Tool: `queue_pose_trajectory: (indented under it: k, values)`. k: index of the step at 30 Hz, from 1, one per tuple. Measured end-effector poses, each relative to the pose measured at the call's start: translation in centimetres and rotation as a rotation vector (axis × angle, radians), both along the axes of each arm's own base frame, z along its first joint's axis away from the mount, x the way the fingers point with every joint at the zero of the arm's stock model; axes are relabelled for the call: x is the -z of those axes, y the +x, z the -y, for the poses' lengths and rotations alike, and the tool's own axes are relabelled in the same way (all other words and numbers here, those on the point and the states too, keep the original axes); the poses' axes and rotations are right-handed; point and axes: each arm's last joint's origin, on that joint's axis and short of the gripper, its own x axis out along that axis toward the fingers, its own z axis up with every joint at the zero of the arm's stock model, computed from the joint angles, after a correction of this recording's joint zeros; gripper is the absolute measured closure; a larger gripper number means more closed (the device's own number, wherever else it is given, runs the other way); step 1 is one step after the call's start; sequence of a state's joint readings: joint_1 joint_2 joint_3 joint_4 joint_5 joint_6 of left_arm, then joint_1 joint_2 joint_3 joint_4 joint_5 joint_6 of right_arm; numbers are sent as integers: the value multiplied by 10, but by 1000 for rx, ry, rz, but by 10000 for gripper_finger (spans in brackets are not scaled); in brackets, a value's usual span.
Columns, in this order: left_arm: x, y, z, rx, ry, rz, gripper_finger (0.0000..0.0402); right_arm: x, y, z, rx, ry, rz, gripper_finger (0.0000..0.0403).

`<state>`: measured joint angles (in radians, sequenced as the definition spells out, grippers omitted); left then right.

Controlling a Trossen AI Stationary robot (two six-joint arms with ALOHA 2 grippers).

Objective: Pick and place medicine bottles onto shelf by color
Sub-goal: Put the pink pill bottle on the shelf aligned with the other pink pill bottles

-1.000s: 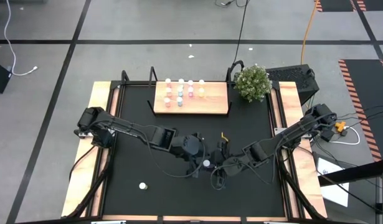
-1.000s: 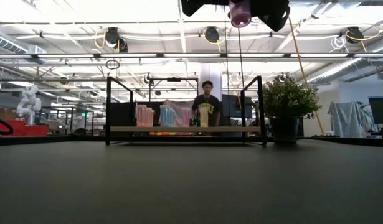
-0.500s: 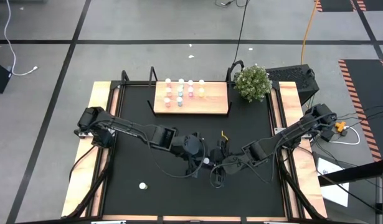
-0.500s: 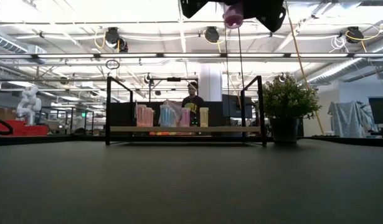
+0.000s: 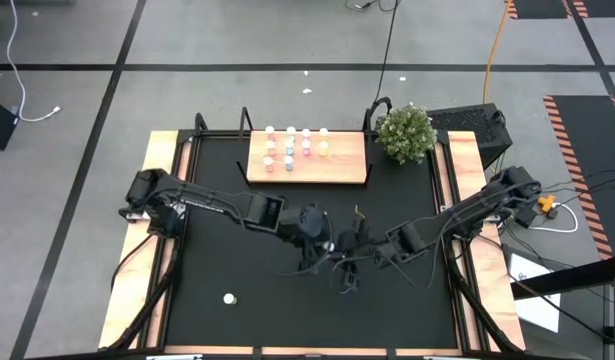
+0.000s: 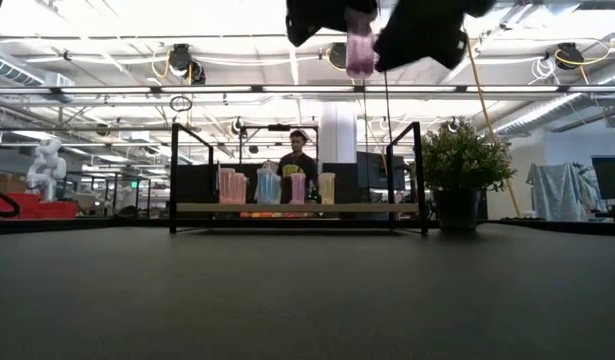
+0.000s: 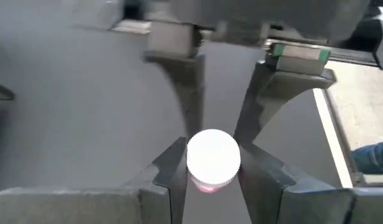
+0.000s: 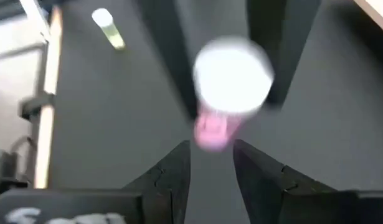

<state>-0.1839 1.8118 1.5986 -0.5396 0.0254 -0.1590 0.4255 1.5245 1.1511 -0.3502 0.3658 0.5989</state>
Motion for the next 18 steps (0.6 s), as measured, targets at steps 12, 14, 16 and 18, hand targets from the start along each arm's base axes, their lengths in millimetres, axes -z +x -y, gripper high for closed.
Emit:
queue_pose_trajectory:
  k: [12, 14, 16, 18]
  values:
    - [-37, -12, -91, -235, 232, 121, 281, -30, -49, 39, 253, -141, -95, 224]
    - [-39, -14, -117, -302, 256, 125, 276, -37, -59, 46, 284, -156, -49, 217]
    - [-38, -17, -142, -377, 250, 120, 273, -43, -70, 52, 313, -159, 1, 213]
    - [-34, -21, -166, -459, 230, 109, 274, -43, -82, 59, 332, -157, 23, 211]
